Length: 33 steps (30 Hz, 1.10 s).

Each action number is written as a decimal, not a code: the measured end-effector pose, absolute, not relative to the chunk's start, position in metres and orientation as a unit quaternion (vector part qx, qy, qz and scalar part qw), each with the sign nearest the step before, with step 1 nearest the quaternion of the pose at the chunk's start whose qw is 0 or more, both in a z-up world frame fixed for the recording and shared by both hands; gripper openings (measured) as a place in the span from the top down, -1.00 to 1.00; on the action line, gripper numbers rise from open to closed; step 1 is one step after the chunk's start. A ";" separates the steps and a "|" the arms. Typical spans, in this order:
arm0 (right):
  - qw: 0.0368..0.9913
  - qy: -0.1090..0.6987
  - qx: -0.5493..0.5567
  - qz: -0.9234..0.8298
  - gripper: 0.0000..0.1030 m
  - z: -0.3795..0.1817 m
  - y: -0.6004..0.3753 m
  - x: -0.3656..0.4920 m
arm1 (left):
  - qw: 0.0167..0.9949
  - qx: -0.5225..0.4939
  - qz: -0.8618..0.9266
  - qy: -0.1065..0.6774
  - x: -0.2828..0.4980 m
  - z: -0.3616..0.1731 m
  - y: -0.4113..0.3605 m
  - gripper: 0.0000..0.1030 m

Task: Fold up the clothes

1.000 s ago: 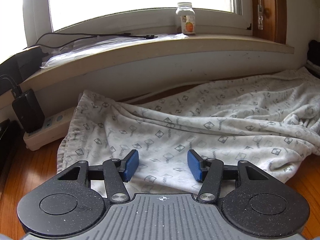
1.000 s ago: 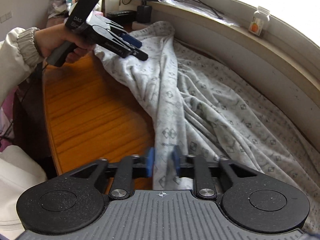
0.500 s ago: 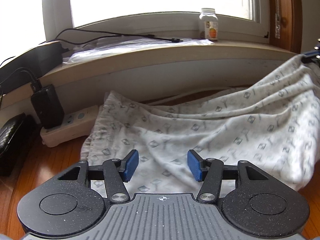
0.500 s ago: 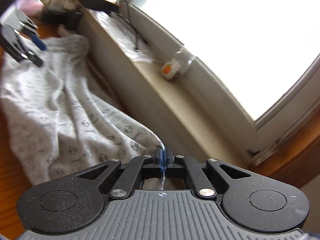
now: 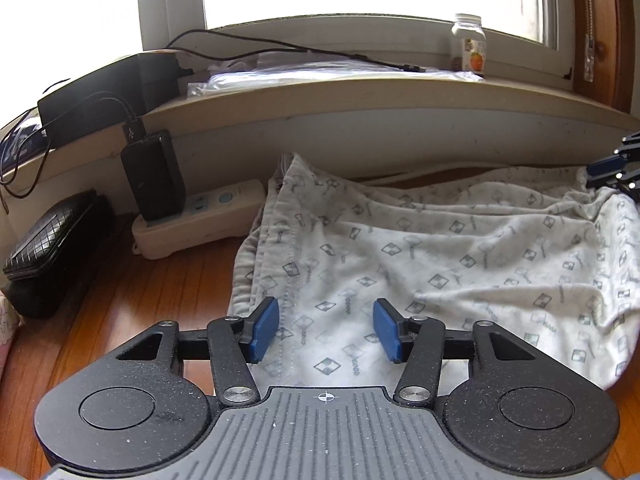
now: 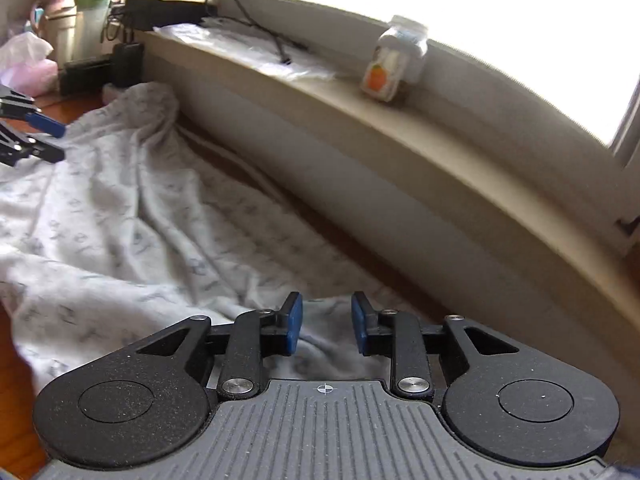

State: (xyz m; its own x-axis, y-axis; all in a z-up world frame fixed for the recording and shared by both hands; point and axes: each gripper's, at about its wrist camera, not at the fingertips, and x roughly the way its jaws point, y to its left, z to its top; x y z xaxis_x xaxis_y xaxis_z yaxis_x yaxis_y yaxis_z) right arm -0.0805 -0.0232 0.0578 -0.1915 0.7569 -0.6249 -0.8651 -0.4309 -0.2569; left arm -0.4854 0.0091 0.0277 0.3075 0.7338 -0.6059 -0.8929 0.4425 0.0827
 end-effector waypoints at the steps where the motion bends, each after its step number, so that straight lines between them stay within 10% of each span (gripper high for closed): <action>1: 0.522 0.082 -0.361 0.768 0.45 0.054 -0.023 -0.081 | 0.797 -0.135 0.509 0.295 -0.486 0.028 0.008 -0.06; 19: 0.468 0.133 -0.326 0.811 0.45 0.043 -0.078 -0.068 | 0.798 -0.161 0.492 0.308 -0.526 0.036 -0.074 -0.05; 33: 0.470 0.142 -0.267 0.829 0.32 0.035 -0.087 -0.049 | 0.787 -0.145 0.529 0.281 -0.477 0.058 0.047 -0.10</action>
